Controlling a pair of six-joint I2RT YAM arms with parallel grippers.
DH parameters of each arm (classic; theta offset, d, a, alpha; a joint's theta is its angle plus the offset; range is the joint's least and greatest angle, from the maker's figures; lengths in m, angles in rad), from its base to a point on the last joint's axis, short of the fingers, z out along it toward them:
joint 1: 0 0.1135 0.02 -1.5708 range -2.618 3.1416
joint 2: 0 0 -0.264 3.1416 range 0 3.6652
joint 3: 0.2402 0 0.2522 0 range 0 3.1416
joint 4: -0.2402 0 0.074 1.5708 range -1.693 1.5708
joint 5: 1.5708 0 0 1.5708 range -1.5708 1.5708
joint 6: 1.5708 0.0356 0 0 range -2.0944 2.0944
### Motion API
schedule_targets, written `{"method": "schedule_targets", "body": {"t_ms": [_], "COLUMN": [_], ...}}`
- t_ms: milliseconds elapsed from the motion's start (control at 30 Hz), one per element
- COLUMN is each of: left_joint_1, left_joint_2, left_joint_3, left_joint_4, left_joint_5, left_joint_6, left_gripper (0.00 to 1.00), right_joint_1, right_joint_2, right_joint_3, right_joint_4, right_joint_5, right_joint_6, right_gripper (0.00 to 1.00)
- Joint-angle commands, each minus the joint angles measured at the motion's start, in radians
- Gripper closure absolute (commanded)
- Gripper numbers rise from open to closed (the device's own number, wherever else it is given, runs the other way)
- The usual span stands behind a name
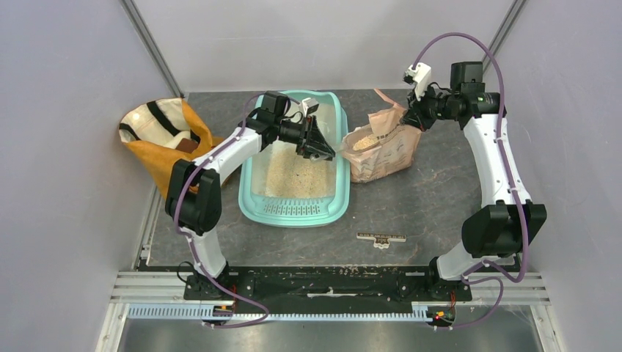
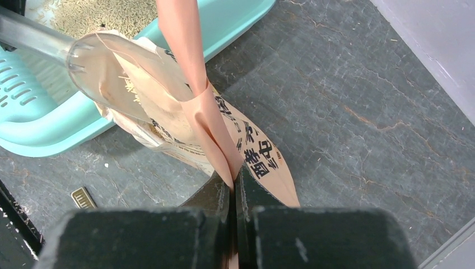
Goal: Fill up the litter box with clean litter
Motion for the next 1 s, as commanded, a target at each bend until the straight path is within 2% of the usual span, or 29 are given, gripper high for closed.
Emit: {"method": "schedule_targets", "body": {"t_ms": [0, 533, 767, 867, 967], "left_joint_1": [0.024, 0.062, 0.152, 0.212, 0.269], "left_joint_2": [-0.081, -0.241, -0.323, -0.352, -0.350], "left_joint_3": [-0.029, -0.157, -0.184, -0.184, -0.154], "left_joint_4": [0.002, -0.034, -0.040, -0.099, -0.283], "left_joint_5": [0.066, 0.105, 0.145, 0.150, 0.134], "left_joint_6": [-0.005, 0.014, -0.020, 0.000, 0.148], "left_gripper": [0.98, 0.98, 0.98, 0.98, 0.98], "right_joint_1": [-0.010, -0.012, -0.012, -0.011, -0.012], "right_joint_2": [-0.057, -0.016, -0.019, -0.019, -0.017], "right_joint_3": [0.027, 0.045, 0.036, 0.034, 0.035], "right_joint_4": [0.141, 0.145, 0.145, 0.145, 0.146], "right_joint_5": [-0.060, -0.044, -0.030, -0.029, -0.032], "right_joint_6": [0.001, 0.015, 0.010, 0.010, 0.010], "right_gripper": [1.00, 1.00, 1.00, 1.00, 1.00]}}
